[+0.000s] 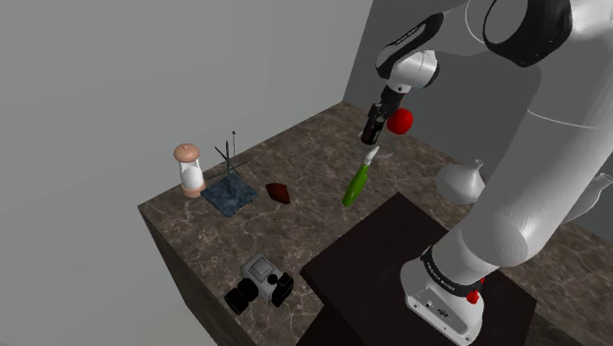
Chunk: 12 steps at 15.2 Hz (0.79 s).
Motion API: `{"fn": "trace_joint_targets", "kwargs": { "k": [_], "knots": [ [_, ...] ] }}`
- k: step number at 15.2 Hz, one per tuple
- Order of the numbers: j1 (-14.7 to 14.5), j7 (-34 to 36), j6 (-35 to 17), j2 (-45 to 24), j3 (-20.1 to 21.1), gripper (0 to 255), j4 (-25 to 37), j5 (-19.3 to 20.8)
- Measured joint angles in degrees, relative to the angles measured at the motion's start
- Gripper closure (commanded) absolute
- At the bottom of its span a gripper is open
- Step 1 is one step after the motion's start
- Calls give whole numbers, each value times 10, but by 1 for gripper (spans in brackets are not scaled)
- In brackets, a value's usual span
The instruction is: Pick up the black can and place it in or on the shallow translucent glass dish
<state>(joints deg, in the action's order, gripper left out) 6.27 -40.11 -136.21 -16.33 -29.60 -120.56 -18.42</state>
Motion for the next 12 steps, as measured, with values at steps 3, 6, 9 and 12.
{"fn": "trace_joint_targets", "kwargs": {
  "k": [3,6,9,12],
  "knots": [
    [28,-27,34,-29,-4,255,55,-11],
    [60,-52,69,-71,-2,255,124,-28],
    [97,-75,113,-111,-1,255,200,-39],
    [134,-95,147,-156,3,255,275,-53]
  ]
}}
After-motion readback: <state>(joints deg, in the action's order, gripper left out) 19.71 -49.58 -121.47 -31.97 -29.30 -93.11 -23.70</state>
